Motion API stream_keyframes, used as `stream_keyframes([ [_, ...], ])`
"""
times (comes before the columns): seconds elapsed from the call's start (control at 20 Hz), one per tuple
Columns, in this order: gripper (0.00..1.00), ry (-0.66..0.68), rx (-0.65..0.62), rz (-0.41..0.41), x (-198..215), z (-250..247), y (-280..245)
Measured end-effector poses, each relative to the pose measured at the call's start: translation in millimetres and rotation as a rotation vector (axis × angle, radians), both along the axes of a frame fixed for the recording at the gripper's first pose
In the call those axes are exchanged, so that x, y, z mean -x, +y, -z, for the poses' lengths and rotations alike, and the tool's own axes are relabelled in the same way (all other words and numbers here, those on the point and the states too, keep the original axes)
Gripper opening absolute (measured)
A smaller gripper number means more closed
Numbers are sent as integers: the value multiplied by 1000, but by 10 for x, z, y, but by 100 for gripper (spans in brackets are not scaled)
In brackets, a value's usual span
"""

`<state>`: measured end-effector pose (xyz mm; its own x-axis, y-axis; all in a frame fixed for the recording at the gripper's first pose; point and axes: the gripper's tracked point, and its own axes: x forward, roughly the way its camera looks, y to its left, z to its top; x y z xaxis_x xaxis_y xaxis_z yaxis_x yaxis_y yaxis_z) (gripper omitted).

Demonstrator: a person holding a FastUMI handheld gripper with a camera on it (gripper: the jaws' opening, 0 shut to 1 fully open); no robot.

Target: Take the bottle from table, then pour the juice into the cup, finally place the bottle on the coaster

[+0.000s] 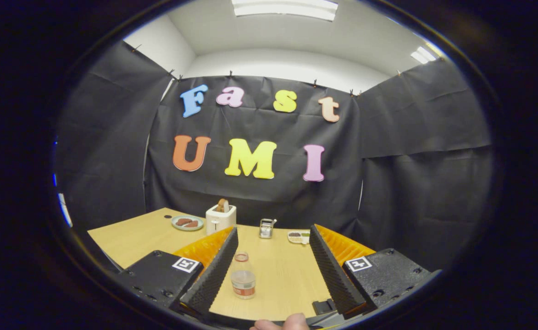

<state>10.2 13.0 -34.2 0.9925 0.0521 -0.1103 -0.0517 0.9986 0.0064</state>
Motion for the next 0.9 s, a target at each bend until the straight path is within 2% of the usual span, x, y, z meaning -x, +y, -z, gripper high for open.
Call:
stream_keyframes([
  [0.25,100,83,-5,-68,-85,316,158],
  [0.45,100,195,-18,-107,-99,810,287],
  [0.9,100,326,37,-133,-151,1526,429],
])
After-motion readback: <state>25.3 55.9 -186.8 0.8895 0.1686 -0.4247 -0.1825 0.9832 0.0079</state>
